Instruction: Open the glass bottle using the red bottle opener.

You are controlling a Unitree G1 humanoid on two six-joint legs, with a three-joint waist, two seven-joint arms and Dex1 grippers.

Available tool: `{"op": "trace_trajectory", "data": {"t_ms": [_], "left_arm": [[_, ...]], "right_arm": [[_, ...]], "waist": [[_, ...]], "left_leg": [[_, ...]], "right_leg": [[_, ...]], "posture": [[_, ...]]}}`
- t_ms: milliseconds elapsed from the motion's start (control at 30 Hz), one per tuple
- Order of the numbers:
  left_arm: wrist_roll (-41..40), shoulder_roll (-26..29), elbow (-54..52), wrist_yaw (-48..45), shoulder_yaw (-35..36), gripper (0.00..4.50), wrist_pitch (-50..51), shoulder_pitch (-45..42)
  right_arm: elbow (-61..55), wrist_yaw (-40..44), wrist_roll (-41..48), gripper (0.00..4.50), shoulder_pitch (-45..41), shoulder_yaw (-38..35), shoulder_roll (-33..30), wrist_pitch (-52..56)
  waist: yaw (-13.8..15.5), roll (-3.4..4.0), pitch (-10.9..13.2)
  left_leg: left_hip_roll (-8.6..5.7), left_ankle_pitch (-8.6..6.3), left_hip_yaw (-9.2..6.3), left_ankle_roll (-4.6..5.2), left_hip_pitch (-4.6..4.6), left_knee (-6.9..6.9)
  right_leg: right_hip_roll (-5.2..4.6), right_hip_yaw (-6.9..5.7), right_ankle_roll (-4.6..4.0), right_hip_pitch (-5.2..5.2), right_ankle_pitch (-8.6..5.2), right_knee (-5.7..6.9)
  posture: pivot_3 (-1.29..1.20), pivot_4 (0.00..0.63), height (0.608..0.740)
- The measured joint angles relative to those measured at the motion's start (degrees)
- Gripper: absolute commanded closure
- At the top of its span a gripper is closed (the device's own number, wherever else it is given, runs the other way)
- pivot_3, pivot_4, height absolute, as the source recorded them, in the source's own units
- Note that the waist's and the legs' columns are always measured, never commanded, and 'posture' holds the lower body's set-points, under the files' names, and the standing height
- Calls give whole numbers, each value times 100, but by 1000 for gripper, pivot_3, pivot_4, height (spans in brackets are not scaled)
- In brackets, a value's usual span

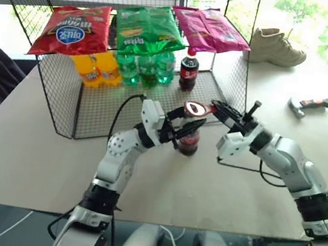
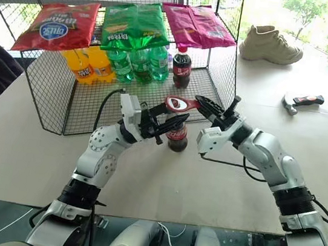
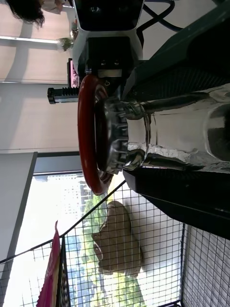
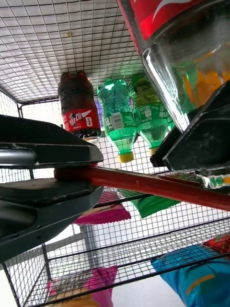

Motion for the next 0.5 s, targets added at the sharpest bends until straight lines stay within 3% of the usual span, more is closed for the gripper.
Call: {"op": "trace_trajectory", "data": {"t_ms": [500], "left_arm": [[6,-45,116,-37,-109,2983,-8,-141]], "right_arm": [[232,-144,-114,4500,-232,2,-461,-389]], "waist": [[17,-2,6]], "left_leg": [[-4,0,-9,0,-19,0]], "right_leg": [[-4,-10,1,-3,1,-17]], "posture": [[0,150,740]]}}
